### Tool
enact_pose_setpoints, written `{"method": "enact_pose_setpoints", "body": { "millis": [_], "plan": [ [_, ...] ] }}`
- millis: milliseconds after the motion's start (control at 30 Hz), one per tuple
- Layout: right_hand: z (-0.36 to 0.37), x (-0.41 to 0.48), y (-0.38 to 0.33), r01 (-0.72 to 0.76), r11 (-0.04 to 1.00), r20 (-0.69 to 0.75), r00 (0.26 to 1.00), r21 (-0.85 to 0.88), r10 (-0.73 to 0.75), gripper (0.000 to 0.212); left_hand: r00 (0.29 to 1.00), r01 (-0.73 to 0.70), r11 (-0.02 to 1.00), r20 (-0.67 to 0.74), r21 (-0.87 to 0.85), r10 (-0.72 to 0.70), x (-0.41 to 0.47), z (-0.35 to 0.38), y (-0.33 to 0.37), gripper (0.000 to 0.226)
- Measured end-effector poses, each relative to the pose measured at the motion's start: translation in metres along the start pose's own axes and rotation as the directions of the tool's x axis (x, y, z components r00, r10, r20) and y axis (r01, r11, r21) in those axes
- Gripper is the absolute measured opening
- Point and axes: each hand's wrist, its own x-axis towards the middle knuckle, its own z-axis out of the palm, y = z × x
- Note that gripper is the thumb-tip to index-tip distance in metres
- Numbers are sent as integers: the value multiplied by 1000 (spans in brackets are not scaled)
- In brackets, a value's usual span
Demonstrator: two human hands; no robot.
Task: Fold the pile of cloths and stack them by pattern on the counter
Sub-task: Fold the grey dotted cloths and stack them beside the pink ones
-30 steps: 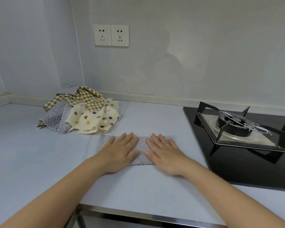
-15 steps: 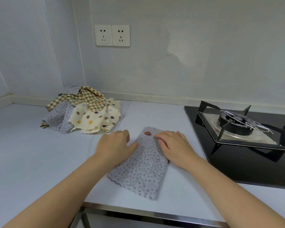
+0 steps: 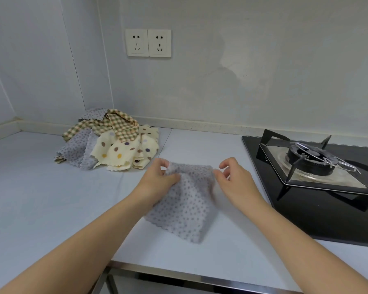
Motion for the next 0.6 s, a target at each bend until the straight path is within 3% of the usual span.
{"method": "enact_pose_setpoints", "body": {
  "millis": [67, 200, 267, 400, 433, 500, 600],
  "plan": [
    [-2, -1, -5, -125, 967, 80, 991, 223, 110, 22, 998, -57, 977, -11, -207, 56, 2, 1, -2, 32],
    [-3, -2, -13, -278, 799, 287, 948, 533, 139, 37, 967, -253, 936, -85, -244, 239, 4, -1, -2, 71],
    [-2, -2, -14, -286, 694, 330, 941, 660, 74, 39, 950, -312, 920, -64, -235, 306, 5, -1, -3, 73],
    [-8, -1, -14, -284, 453, 327, 945, 845, -17, 40, 939, -334, 922, 19, -197, 344, 1, -3, 3, 53],
    [-8, 0, -13, -270, 440, 312, 950, 857, -25, 38, 940, -327, 923, 31, -203, 339, -1, -5, 6, 48],
    [-8, 1, -10, -205, 509, 249, 968, 836, -19, 32, 947, -307, 936, 39, -172, 317, -1, -8, 9, 40],
    [-7, 2, -9, -71, 674, 103, 995, 736, -8, 26, 925, -352, 920, -86, 173, 371, -3, -11, 13, 29]
  ]
}}
